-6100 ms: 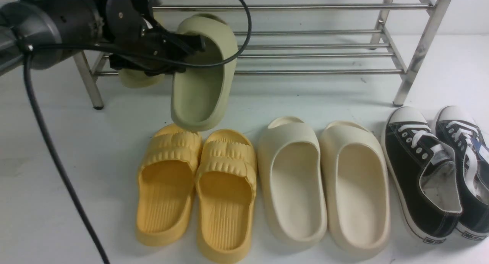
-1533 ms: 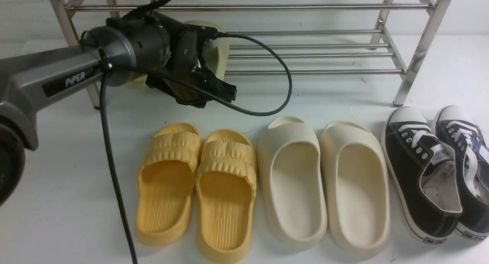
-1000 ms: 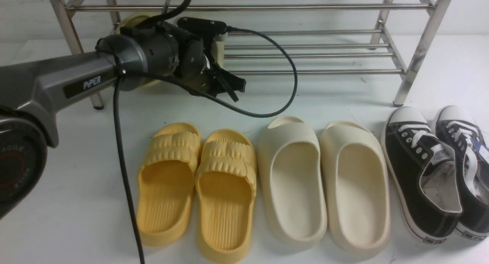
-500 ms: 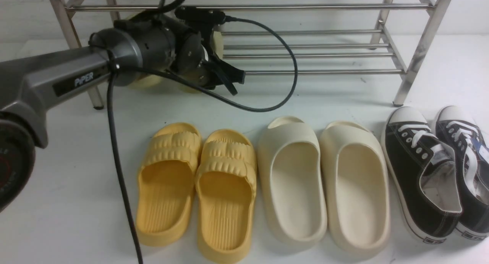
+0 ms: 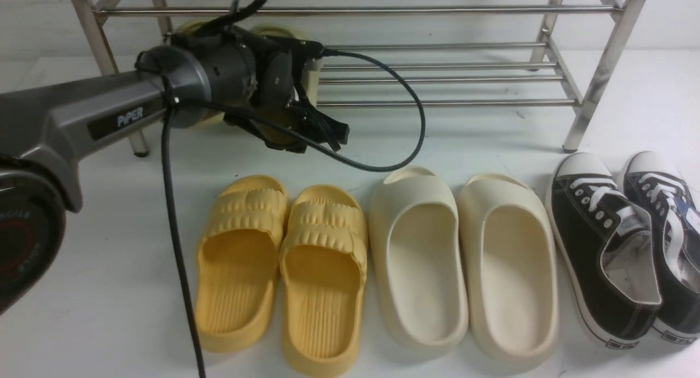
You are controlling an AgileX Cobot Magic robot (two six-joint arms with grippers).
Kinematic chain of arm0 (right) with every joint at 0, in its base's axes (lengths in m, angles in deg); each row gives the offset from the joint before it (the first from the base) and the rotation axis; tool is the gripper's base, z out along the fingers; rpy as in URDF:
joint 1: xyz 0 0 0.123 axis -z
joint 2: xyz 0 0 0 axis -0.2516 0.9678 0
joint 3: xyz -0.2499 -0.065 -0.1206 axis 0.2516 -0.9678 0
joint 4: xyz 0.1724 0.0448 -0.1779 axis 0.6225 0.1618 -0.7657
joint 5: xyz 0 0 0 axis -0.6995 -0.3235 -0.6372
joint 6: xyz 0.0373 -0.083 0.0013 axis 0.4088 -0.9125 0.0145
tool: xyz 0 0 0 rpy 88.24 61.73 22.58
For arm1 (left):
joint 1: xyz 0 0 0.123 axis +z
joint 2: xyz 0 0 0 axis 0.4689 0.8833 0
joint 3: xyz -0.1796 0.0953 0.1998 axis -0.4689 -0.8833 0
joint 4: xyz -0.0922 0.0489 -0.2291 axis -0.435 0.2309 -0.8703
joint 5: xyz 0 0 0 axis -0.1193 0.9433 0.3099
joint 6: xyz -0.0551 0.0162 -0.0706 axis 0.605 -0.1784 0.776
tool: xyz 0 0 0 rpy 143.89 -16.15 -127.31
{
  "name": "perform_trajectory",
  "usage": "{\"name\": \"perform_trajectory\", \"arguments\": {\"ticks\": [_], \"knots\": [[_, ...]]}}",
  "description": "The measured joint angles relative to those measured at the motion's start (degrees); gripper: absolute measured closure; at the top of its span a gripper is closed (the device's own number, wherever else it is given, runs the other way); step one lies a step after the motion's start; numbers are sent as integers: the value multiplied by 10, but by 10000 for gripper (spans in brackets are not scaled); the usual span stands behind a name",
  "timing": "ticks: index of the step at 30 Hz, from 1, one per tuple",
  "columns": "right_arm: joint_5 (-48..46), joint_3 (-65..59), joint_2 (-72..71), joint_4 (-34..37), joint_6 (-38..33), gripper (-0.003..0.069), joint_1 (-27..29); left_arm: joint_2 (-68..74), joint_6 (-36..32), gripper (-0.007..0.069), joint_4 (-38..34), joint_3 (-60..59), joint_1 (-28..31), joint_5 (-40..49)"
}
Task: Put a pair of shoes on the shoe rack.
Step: Use the left arm to put a shoe into the shoe rack
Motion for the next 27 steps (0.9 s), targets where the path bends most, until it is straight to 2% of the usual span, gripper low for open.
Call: {"name": "perform_trajectory", "arguments": {"ticks": [6,9,15,17,22,26,27], "knots": [[0,0,0,0,0,419,0,0,30,638,63,-1,0,-48],[0,0,0,0,0,419,0,0,65,638,115,-1,0,-73],[0,0,0,0,0,419,0,-4,78,638,130,-1,-1,-72],[0,0,0,0,0,419,0,-9,79,638,122,-1,-3,-63],[0,0,0,0,0,419,0,-100,80,638,19,-22,-4,-5],[0,0,0,0,0,419,0,-202,80,638,-26,-92,-6,-21],[0,0,0,0,0,419,0,-257,80,638,-45,-154,-7,-40]]}}
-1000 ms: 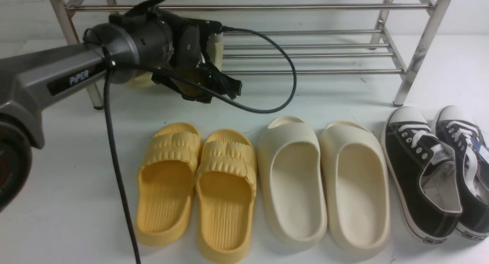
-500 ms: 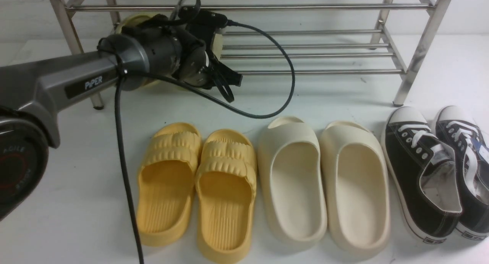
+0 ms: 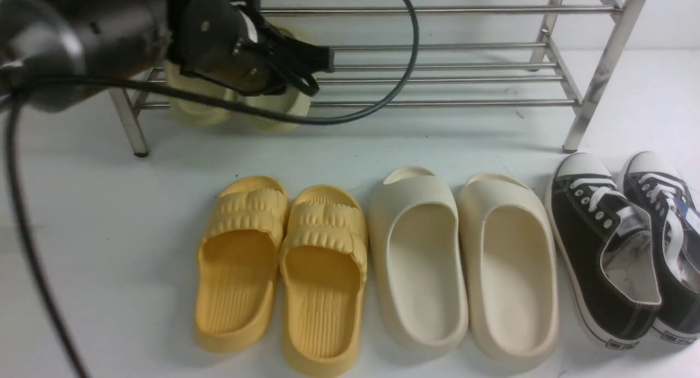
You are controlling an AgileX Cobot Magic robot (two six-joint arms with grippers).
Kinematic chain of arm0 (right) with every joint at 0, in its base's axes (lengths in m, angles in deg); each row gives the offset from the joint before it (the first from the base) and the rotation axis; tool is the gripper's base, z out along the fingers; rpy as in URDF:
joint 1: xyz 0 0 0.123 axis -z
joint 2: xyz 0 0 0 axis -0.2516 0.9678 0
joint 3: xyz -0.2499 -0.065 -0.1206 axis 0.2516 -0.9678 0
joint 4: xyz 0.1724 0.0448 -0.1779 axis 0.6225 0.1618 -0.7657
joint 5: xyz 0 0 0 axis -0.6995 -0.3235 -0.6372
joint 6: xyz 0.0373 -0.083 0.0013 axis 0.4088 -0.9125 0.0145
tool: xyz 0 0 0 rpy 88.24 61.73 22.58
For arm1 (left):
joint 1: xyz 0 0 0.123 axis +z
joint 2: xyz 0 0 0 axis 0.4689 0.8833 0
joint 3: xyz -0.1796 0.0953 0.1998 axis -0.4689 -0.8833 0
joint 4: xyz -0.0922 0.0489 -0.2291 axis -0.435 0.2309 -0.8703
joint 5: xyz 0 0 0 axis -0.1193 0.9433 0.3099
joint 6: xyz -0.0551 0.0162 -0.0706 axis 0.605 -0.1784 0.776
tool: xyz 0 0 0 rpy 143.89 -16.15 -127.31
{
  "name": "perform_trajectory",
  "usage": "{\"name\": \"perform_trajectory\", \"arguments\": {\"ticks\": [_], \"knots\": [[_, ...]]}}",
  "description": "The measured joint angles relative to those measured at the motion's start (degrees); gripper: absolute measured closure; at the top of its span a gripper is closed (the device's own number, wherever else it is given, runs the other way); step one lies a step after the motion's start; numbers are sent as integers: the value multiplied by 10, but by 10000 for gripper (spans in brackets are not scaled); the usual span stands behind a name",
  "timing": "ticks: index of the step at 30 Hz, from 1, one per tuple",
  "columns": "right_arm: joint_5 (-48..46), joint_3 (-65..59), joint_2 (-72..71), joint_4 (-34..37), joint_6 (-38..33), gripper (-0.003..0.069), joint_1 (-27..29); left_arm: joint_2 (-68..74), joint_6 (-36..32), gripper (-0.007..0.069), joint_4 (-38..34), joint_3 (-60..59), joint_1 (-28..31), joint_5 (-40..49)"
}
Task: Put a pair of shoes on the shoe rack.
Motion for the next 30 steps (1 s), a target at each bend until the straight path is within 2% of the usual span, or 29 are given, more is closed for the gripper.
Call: {"name": "perform_trajectory", "arguments": {"ticks": [5,14,21,30], "knots": [[0,0,0,-1,0,419,0,-166,0,638,-53,-172,-2,-41],[0,0,0,0,0,419,0,-419,0,638,-64,-389,-2,-74],[0,0,0,0,0,419,0,-580,0,638,-64,-480,-2,-78],[0,0,0,0,0,417,0,-630,0,638,-54,-523,-2,-57]]}}
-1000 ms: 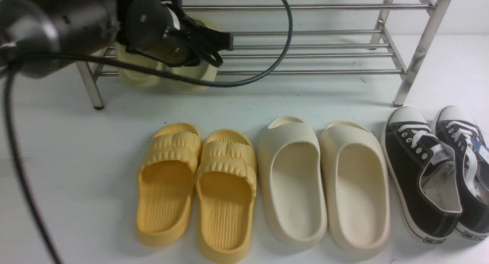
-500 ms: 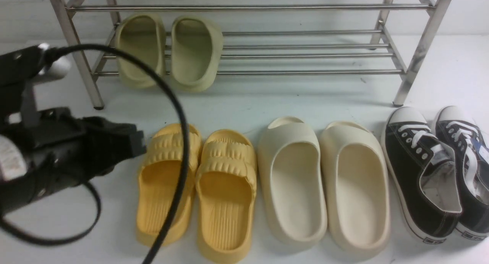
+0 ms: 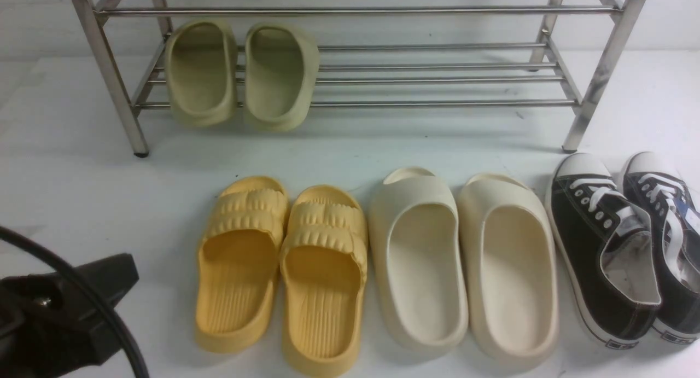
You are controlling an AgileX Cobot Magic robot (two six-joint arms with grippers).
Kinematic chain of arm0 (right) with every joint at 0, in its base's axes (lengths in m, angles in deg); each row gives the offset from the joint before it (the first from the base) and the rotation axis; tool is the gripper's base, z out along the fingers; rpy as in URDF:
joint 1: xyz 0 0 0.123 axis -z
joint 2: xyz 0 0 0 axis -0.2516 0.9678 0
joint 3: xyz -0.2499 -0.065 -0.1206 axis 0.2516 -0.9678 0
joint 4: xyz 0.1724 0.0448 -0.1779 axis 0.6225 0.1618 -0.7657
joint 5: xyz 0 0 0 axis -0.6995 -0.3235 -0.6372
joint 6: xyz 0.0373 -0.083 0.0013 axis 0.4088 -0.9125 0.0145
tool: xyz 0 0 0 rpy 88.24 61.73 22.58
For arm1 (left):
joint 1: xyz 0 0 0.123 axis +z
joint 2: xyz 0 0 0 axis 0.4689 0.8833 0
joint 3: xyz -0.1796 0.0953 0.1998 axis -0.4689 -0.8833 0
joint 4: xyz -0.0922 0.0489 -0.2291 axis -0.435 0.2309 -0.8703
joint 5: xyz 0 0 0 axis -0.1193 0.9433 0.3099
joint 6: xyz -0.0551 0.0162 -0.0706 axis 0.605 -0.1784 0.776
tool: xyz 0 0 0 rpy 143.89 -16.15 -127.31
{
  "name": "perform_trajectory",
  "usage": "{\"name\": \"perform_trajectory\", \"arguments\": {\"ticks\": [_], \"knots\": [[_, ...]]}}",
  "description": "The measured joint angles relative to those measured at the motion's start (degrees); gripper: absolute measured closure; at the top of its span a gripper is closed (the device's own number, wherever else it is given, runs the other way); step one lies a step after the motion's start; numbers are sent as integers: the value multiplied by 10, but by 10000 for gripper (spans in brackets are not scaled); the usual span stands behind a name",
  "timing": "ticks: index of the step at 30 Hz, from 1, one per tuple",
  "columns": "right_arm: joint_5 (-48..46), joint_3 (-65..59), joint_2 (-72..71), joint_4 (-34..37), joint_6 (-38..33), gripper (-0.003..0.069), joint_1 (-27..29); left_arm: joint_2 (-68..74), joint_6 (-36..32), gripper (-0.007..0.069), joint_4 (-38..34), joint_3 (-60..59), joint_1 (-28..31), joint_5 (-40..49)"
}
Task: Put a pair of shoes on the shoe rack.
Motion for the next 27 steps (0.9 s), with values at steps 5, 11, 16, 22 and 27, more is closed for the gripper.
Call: {"name": "perform_trajectory", "arguments": {"ticks": [5,11,16,22,27], "knots": [[0,0,0,0,0,414,0,0,-1,638,30,0,0,15],[0,0,0,0,0,415,0,0,-1,638,47,-2,0,50],[0,0,0,0,0,415,0,-65,-14,638,40,-41,24,32],[0,0,0,0,0,415,0,-179,-98,638,-19,-105,126,13],[0,0,0,0,0,415,0,-277,-138,638,-40,-173,218,15]]}}
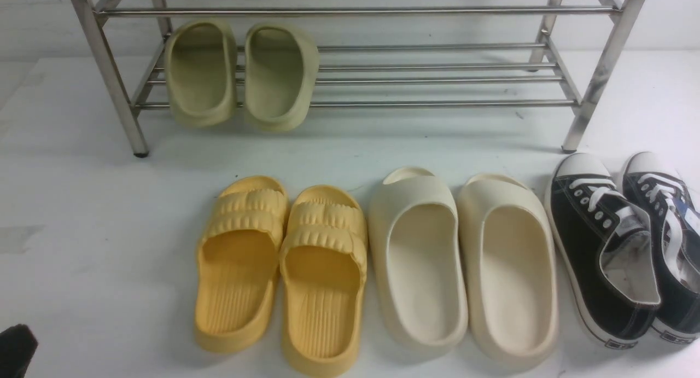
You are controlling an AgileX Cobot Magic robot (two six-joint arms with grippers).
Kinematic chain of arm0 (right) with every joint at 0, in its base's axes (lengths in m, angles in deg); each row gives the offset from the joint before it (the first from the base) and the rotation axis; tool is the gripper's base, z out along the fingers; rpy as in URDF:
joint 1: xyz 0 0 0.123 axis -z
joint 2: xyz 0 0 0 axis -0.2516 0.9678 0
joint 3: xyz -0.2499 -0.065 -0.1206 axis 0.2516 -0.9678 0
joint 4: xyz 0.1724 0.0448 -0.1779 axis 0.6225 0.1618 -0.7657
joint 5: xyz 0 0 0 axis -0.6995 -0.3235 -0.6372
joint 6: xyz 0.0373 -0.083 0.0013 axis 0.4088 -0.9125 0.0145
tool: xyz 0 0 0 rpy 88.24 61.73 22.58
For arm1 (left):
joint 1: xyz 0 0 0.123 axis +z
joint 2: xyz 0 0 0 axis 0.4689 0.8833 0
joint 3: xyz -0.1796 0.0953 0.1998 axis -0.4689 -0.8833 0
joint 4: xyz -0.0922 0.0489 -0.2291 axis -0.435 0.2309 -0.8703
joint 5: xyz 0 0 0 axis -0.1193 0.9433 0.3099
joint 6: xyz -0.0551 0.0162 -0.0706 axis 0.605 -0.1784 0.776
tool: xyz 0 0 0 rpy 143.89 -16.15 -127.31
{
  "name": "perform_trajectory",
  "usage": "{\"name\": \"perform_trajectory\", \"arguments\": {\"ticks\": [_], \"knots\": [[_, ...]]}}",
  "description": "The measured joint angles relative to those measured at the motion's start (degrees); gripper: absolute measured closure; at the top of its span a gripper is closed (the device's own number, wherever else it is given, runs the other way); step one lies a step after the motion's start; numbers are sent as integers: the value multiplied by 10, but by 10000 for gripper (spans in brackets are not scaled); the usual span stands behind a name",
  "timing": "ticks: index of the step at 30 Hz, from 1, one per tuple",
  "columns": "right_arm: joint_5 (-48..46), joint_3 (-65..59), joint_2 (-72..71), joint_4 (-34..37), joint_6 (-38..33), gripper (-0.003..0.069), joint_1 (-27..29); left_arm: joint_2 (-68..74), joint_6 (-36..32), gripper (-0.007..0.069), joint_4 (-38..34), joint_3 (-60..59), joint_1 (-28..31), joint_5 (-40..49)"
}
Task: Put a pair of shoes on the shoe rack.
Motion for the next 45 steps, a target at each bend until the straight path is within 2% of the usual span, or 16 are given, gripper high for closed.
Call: {"name": "perform_trajectory", "arguments": {"ticks": [9,45], "knots": [[0,0,0,0,0,415,0,-9,28,638,-12,-87,10,2],[0,0,0,-1,0,415,0,-9,33,638,-19,-88,10,-3]]}}
